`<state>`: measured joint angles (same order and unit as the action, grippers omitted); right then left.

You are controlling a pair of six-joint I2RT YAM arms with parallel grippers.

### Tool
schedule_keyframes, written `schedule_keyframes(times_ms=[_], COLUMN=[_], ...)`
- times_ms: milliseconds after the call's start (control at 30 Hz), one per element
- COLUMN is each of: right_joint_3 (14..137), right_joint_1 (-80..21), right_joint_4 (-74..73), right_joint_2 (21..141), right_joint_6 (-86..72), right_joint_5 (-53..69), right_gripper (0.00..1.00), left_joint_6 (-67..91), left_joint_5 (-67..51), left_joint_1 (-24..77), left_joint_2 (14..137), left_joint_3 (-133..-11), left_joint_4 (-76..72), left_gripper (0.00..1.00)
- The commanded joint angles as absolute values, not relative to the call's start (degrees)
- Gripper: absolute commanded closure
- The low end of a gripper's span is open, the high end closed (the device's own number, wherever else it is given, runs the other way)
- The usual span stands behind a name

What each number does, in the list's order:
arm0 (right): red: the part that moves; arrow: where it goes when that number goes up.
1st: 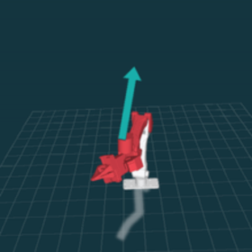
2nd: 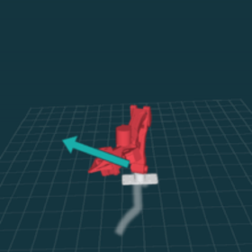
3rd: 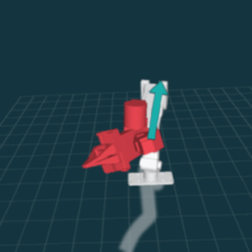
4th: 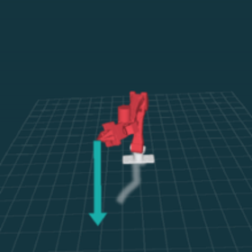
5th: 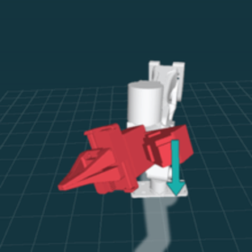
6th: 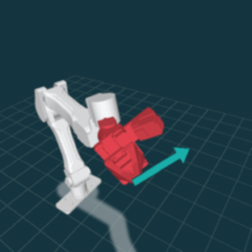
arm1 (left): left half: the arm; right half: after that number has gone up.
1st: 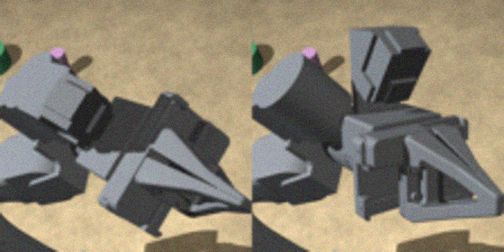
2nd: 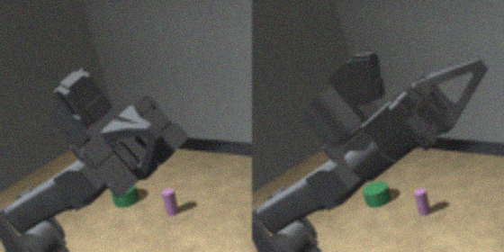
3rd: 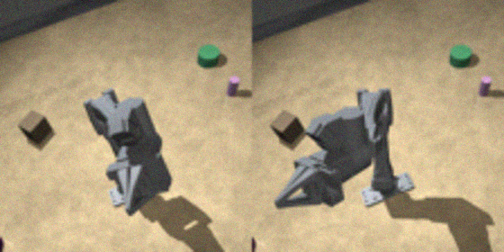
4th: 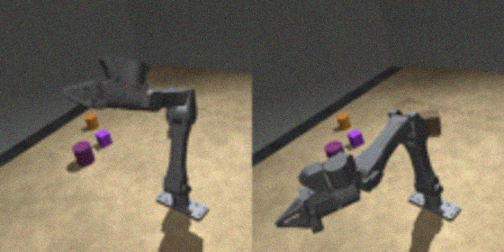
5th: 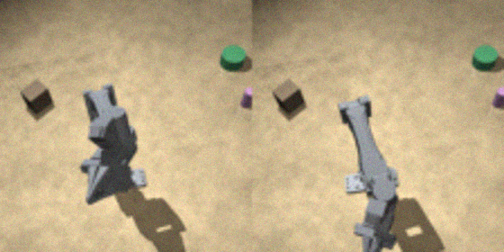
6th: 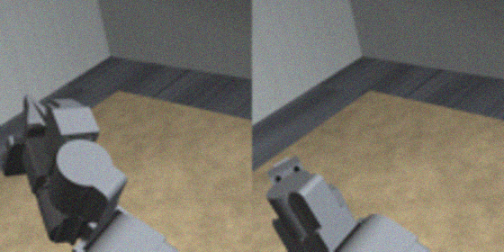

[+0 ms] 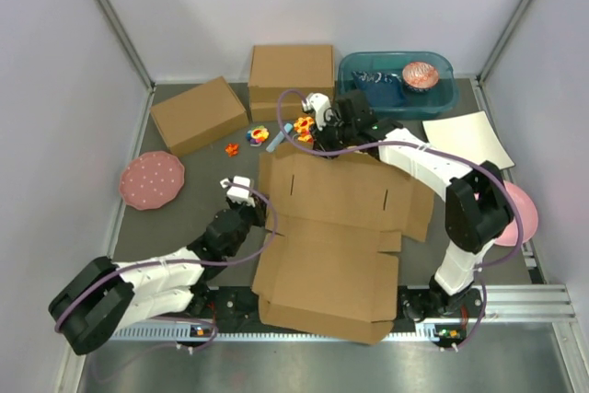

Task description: Fold the paper box

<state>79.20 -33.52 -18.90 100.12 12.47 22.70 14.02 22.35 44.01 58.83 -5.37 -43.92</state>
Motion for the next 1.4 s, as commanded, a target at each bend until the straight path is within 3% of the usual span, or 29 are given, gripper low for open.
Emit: schedule_keyframes(times_ms=[0, 200, 500, 600, 767, 867, 900, 1033, 1367], right_joint_3=[79.19, 79.01, 74.01, 73.22, 71.55, 70.58, 70.40, 70.49, 72.77], right_joint_1=[-33.92, -33.84, -34.37, -34.37, -34.63, -35.42, -35.68, -37.00, -38.67], right_joint_4=[-17.31, -18.89, -16.79, -17.14, -17.84, -18.28, -18.28, -19.51, -22.50], right_joint_2=[95.63, 95.18, 91.23, 90.00, 88.07, 87.28, 86.75, 86.48, 87.01], right_joint_6=[12.13, 9.67, 6.51, 5.01, 3.78, 3.78, 3.87, 3.96, 4.83], right_joint_5=[17.41, 12.92, 15.81, 17.40, 19.77, 19.25, 18.99, 18.19, 16.96], right_gripper=[0.88, 0.96, 1.00, 1.00, 1.00, 1.00, 1.00, 1.00, 1.00], left_joint_6=[16.43, 17.31, 9.94, 8.70, 21.61, 23.12, 23.03, 23.99, 25.40], left_joint_5=[24.96, 28.21, 24.62, 16.82, -5.94, -8.87, -10.44, -15.63, -27.24], left_joint_1=[44.21, 44.21, 43.51, 40.27, 24.19, 21.10, 21.01, 21.01, 21.80], left_joint_2=[53.80, 46.15, 46.84, 50.35, 58.24, 65.62, 67.05, 72.41, 76.20], left_joint_3=[-13.77, -21.79, -33.03, -37.78, -43.92, -49.37, -50.35, -51.50, -46.07], left_joint_4=[-32.72, -18.46, -17.32, -16.27, -15.74, -12.06, -11.61, -15.64, -22.41], left_gripper=[0.64, 0.41, 0.28, 0.27, 0.28, 0.42, 0.51, 0.58, 0.47])
